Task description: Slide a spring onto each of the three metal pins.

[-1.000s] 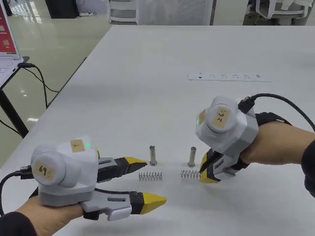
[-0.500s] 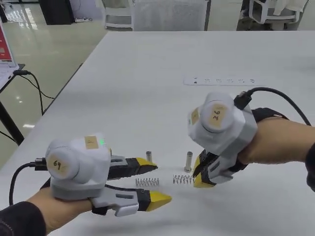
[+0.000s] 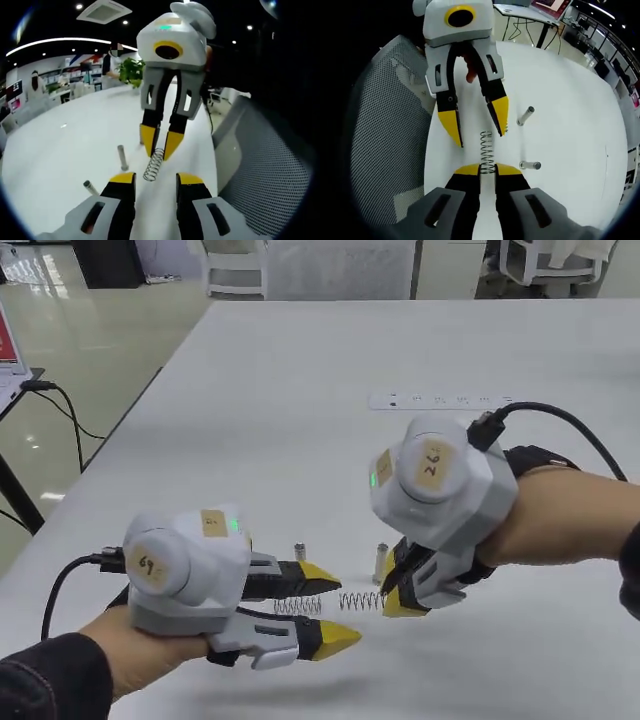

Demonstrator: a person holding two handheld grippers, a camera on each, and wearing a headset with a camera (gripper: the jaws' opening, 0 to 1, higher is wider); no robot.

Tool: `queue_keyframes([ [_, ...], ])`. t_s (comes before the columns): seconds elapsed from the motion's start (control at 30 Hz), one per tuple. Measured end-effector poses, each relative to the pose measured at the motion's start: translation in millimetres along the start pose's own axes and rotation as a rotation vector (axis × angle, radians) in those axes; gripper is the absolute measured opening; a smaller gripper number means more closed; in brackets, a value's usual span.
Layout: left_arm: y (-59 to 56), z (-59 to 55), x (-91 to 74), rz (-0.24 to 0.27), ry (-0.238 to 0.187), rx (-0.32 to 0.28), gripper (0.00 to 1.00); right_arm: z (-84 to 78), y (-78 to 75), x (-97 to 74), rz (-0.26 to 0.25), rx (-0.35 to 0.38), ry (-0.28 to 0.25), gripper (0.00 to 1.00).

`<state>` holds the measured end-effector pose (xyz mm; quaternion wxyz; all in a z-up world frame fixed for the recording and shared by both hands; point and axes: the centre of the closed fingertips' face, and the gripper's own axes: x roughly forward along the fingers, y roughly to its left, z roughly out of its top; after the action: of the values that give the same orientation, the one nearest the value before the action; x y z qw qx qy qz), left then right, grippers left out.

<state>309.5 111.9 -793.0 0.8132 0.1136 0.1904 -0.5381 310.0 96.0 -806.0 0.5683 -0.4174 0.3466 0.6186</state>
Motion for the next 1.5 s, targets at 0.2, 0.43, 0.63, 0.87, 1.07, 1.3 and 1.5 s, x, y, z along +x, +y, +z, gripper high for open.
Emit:
queue_keyframes([
  [0.2,-3.2,1.2,2.2,-0.011,-0.002,0.025,0.17,3.2,4.0,0.0,0.010,-0.022,0.003,0.07],
  [0.43,-5.4,-0.8,2.5,-0.017,0.006,0.046,0.09,4.1,6.6,1.2,0.020,-0.031,0.007,0.07],
  [0.63,-5.8,-2.1,2.3,-0.018,0.014,0.053,0.04,4.3,8.7,1.5,0.028,-0.044,0.006,0.07],
  [0.87,-8.4,-3.4,2.4,-0.029,0.018,0.054,0.03,4.0,9.3,1.5,0.029,-0.056,0.002,0.08],
  [1.07,-9.4,-3.3,1.4,-0.036,0.018,0.042,0.02,3.4,7.8,1.8,0.028,-0.040,-0.004,0.09],
  [1.3,-10.4,1.9,0.9,-0.040,0.000,0.040,0.02,0.7,7.8,4.9,0.037,-0.018,-0.012,0.12],
  [1.5,-10.7,6.5,-0.3,-0.040,-0.015,0.042,0.02,-2.6,9.1,7.2,0.044,-0.010,-0.007,0.11],
])
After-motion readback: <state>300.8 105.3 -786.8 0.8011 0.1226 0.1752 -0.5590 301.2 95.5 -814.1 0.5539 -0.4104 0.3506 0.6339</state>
